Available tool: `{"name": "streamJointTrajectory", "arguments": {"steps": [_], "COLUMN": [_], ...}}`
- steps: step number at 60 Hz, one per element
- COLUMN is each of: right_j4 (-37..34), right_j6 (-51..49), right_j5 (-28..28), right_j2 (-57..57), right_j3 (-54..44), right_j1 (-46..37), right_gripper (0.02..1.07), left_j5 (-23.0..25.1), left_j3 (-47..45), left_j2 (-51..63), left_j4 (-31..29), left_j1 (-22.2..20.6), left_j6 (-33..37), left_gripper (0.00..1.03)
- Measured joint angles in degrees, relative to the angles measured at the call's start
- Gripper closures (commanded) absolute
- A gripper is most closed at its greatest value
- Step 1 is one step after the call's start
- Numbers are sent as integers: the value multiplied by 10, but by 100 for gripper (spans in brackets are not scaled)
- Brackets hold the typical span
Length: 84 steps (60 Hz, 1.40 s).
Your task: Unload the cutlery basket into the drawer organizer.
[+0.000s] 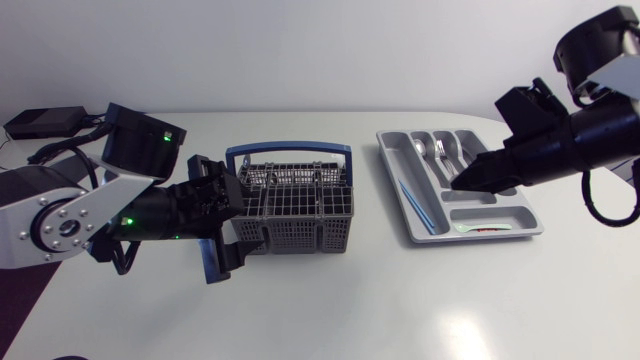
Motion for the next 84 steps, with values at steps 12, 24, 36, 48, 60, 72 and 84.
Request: {"name": "streamJointTrajectory", "arguments": {"steps": [12,24,36,48,60,72,84], "right_j4": [58,111,148,177,188,174,191], "right_j6": [-57,-94,-104,-108,-108,-107,-93], "right_j5": [78,94,110,125,133,128,64], "right_j2": [46,115,183,219,248,170,85], "right_j3": [-35,-41,-41,-41,-40,-50,-51], "right_j1": [-73,-127,-155,-162,-159,-120,-34], "right_gripper": [101,101,101,90,25,18,28], "left_j5": [-1,-2,-2,-2,-2,-3,-3], "left_j3": [0,0,0,0,-1,-5,-20], "left_j2": [-7,-8,-9,-14,-17,-45,-54], "left_j4": [-8,-10,-11,-13,-23,-43,-47], "left_j1": [0,0,0,2,7,29,52], "left_j6": [0,0,0,0,0,3,3], "left_gripper": [6,6,6,6,6,6,6]}}
